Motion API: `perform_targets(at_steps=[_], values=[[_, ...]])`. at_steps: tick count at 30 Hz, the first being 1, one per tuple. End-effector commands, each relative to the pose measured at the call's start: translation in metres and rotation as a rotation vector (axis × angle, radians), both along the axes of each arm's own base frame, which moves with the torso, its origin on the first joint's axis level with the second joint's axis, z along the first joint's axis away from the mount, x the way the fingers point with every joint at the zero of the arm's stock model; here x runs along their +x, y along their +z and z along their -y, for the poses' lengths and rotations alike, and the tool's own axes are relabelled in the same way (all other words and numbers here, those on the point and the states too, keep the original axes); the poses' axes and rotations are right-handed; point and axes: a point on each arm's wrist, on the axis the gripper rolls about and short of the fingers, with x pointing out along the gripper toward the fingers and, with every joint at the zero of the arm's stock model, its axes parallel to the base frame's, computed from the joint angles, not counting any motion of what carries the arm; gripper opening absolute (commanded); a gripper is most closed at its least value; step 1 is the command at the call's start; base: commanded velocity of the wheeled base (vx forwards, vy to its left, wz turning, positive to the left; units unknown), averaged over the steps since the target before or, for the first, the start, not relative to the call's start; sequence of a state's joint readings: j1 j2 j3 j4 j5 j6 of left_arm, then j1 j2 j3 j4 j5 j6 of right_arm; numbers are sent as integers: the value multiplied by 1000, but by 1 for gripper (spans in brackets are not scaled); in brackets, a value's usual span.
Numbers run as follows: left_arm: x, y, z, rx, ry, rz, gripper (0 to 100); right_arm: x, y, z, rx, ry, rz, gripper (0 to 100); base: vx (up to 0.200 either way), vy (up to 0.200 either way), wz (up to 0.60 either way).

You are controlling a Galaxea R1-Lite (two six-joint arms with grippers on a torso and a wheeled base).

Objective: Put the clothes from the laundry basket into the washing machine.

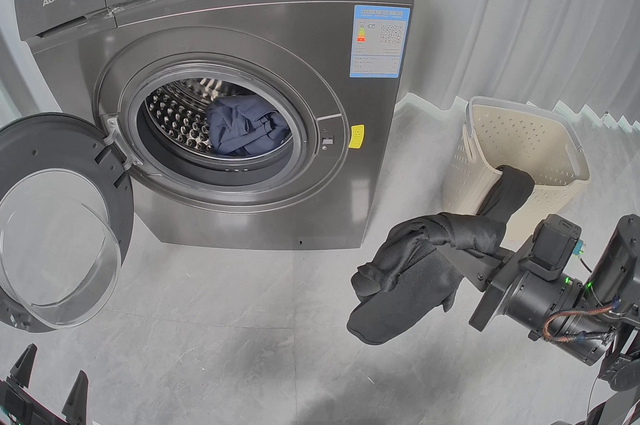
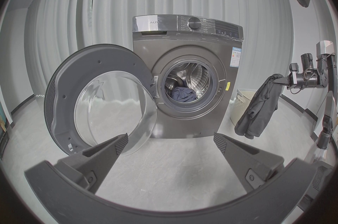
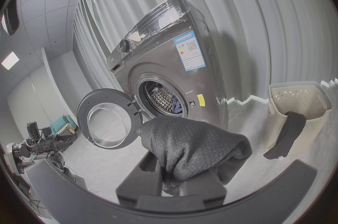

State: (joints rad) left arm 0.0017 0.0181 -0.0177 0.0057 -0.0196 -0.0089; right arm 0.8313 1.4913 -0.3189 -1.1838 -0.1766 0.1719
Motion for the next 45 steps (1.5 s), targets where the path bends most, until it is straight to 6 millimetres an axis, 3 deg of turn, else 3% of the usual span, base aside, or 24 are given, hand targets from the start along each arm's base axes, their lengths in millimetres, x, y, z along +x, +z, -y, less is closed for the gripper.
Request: perform_targets(at_steps=[1, 12, 45], values=[[0, -4, 0, -2, -1, 0, 100, 0, 0, 0, -1, -1, 0, 0, 0, 200, 0], [0, -4, 0, 0, -1, 0, 100, 1, 0, 0, -1, -4, 0, 0, 0, 200, 0], [0, -4, 0, 1, 1, 2, 100, 1, -1, 1, -4, -7, -4, 0, 0, 0, 0]])
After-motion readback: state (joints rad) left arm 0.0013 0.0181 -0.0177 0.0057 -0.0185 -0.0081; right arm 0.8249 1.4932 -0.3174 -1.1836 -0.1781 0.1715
